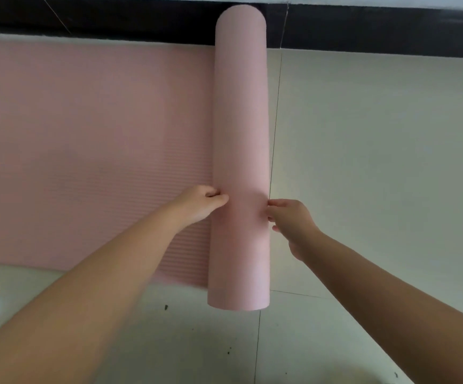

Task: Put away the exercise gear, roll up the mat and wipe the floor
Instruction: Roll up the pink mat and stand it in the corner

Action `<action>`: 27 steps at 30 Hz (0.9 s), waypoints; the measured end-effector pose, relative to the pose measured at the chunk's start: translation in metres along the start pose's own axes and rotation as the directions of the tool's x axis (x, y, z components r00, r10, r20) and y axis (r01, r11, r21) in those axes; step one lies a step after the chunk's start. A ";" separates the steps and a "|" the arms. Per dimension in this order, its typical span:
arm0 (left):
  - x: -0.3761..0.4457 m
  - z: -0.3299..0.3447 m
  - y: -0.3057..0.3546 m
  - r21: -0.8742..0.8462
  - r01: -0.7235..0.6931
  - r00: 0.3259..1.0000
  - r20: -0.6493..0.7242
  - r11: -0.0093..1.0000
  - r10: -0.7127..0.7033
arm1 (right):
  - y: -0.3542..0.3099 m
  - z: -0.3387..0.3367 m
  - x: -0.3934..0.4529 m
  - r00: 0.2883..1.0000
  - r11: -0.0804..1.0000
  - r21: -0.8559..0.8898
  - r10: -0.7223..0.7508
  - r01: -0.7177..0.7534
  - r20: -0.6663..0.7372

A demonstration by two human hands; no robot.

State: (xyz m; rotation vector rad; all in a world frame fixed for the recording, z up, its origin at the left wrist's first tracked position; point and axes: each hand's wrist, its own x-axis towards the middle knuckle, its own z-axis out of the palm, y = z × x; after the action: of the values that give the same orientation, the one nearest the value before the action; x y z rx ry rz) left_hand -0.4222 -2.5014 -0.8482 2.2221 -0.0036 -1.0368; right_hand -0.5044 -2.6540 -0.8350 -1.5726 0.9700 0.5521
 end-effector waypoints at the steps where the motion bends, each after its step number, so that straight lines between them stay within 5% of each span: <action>1: 0.005 -0.008 -0.004 -0.014 0.002 0.999 0.038 1.000 -0.002 | -0.004 0.006 -0.001 1.000 1.000 -0.003 -0.017 0.017 -0.020; 6: 0.025 -0.042 -0.033 -0.052 0.058 0.996 0.078 0.997 -0.054 | -0.018 0.035 -0.021 0.997 0.981 -0.194 -0.046 0.034 -0.058; 10: 0.032 -0.064 -0.043 -0.079 0.059 0.993 0.106 0.995 -0.051 | -0.023 0.058 -0.028 0.999 0.984 -0.177 -0.012 0.003 -0.051; 14: 0.040 -0.084 -0.036 0.014 -0.046 0.999 -0.028 0.999 0.047 | -0.030 0.079 -0.037 0.999 0.989 -0.145 0.026 -0.030 -0.034; 18: 0.042 -0.103 -0.034 -0.139 -0.061 0.989 -0.145 0.988 0.041 | -0.047 0.105 -0.046 0.991 0.994 -0.073 0.067 -0.076 -0.116; 27: 0.026 -0.126 -0.063 -0.182 -0.038 0.999 0.021 0.983 0.042 | -0.071 0.165 -0.068 0.950 0.976 0.037 0.216 -0.213 -0.227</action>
State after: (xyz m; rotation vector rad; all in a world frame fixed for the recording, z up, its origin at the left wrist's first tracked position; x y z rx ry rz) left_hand -0.3351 -2.3872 -0.8449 2.0366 0.0339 -1.0019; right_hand -0.4577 -2.4760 -0.7804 -1.5529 1.3290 0.5190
